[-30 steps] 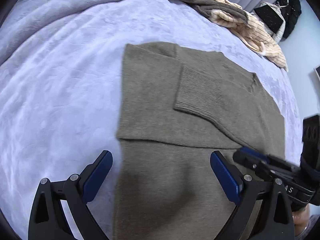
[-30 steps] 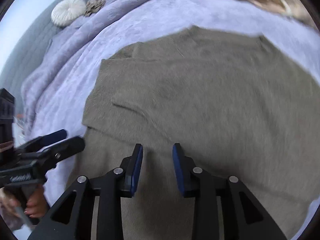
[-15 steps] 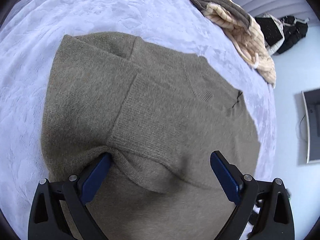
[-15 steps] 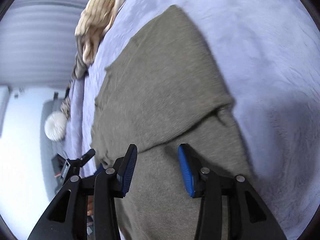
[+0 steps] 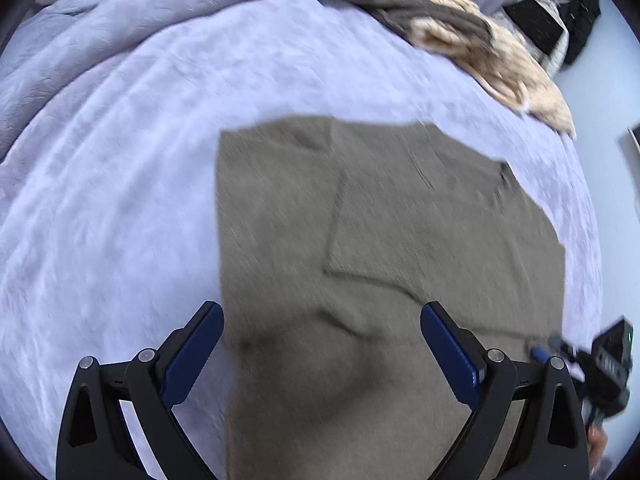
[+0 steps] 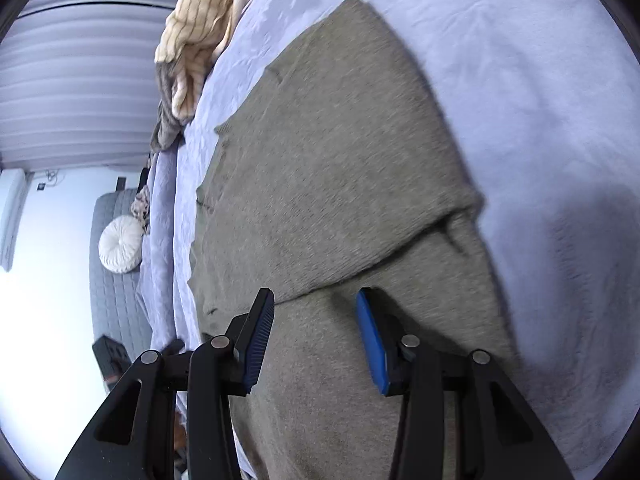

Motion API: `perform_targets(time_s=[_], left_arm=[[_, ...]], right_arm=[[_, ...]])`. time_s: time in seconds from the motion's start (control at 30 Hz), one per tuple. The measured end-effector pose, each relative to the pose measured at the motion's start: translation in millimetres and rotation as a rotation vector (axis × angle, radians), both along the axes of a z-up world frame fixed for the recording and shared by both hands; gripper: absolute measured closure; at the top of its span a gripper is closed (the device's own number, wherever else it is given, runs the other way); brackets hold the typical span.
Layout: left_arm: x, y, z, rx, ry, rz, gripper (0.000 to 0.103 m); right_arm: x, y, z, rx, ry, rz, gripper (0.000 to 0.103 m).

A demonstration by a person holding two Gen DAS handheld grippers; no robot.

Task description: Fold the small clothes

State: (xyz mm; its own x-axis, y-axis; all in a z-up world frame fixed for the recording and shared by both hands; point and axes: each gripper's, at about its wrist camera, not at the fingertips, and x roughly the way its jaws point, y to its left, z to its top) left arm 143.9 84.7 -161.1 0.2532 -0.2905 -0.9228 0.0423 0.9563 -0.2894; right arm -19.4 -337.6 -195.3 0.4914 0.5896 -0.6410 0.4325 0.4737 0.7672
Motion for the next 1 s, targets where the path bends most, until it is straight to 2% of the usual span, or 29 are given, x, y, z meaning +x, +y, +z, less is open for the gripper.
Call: perform_targets(time_s=[0.07, 0.17, 0.2, 0.27, 0.37, 0.47, 0.6, 0.63, 0.67, 0.73, 0.8, 0.87, 0.93, 1.0], left_arm=[[7.7, 13.2, -11.4, 0.057, 0.012, 0.044, 0.005], [6.3, 40.7, -34.8, 0.037, 0.092, 0.092, 0.005], [5.3, 49.5, -44.8, 0.062, 0.116, 0.107, 0.005], [4.1, 62.1, -58.6, 0.17, 0.124, 0.118, 0.005], [1.5, 84.0, -58.3, 0.133, 0.12, 0.14, 0.005], [-5.5, 99.4, -43.2, 0.199, 0.08, 0.145, 0.005], [-19.1, 125.3, -20.3, 0.162, 0.049, 0.149, 0.005], [-22.4, 131.3, -14.9, 0.148, 0.035, 0.143, 0.005], [-24.5, 134.6, -10.2, 0.134, 0.022, 0.134, 0.005], [-23.4, 131.3, -1.9, 0.104, 0.008, 0.104, 0.005], [-20.9, 122.6, 0.7, 0.061, -0.003, 0.066, 0.005], [-12.9, 99.7, 2.3, 0.001, -0.01, 0.019, 0.005], [-3.7, 69.5, 1.2, -0.063, -0.014, -0.037, 0.005], [4.6, 36.7, -1.4, -0.112, -0.016, -0.097, 0.005]], right_arm=[[3.2, 14.3, 1.1, 0.037, -0.015, 0.029, 0.057], [14.6, 54.1, -3.5, 0.141, -0.032, 0.099, 0.054], [19.8, 70.9, -7.4, 0.179, -0.034, 0.121, 0.053], [34.7, 111.2, -19.0, 0.26, -0.027, 0.17, 0.052], [58.9, 173.0, -34.2, 0.317, -0.018, 0.237, 0.052], [78.7, 214.4, -45.3, 0.354, -0.015, 0.243, 0.052], [102.3, 242.7, -53.5, 0.337, -0.013, 0.2, 0.054], [106.7, 245.6, -52.2, 0.335, -0.024, 0.19, 0.072], [110.2, 249.2, -51.7, 0.316, -0.019, 0.196, 0.097], [108.7, 258.1, -54.6, 0.249, 0.017, 0.221, 0.097], [99.8, 261.7, -63.7, 0.238, 0.045, 0.237, 0.097], [90.0, 259.4, -58.8, 0.251, 0.042, 0.268, 0.097], [78.3, 253.1, -49.9, 0.212, 0.049, 0.312, 0.096], [62.3, 233.4, -38.4, 0.171, 0.038, 0.318, 0.09]])
